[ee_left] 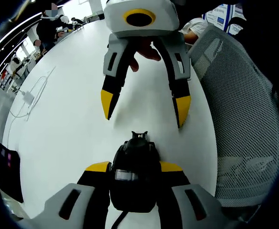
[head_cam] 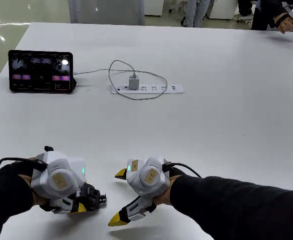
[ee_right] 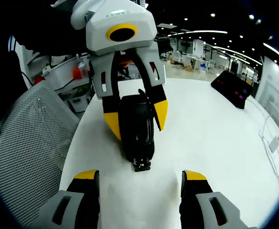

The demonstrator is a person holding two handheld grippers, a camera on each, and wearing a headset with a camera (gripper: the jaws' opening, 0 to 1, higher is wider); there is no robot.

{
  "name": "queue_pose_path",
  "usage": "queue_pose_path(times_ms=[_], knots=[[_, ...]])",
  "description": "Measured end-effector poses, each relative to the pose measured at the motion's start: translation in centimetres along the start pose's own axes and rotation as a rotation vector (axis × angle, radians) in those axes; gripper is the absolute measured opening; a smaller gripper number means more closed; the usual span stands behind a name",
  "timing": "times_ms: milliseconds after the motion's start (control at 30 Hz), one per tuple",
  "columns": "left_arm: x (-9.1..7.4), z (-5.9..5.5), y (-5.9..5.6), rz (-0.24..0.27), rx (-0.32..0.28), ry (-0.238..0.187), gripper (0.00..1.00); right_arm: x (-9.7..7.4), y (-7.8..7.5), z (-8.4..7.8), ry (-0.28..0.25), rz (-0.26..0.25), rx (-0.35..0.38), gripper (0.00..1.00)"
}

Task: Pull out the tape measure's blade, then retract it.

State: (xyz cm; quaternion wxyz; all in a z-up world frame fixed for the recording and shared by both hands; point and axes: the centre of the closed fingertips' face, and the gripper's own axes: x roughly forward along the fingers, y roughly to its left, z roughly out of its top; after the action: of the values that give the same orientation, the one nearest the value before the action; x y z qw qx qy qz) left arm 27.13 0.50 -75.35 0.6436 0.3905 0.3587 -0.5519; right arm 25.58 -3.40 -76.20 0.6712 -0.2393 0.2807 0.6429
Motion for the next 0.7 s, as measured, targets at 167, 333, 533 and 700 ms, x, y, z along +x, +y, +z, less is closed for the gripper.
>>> queue_pose_path(times_ms=[167,333,533,700], knots=[[0.0,0.0,0.0,0.004,0.000,-0.002,0.32,0.6,0.3,0.3,0.016,0.020,-0.049,0.53],[-0.1,0.0,0.0,0.004,-0.004,-0.004,0.32,1.3,-0.1,0.0,0.042,0.018,-0.070,0.41],[-0.1,0.0,0.0,-0.004,-0.001,-0.014,0.32,1.8,-0.3,0.3,0.054,0.028,-0.084,0.31],[-0.1,0.1,0.0,-0.010,0.004,-0.016,0.32,2.1,-0.5,-0.2,0.068,0.043,-0.076,0.24]])
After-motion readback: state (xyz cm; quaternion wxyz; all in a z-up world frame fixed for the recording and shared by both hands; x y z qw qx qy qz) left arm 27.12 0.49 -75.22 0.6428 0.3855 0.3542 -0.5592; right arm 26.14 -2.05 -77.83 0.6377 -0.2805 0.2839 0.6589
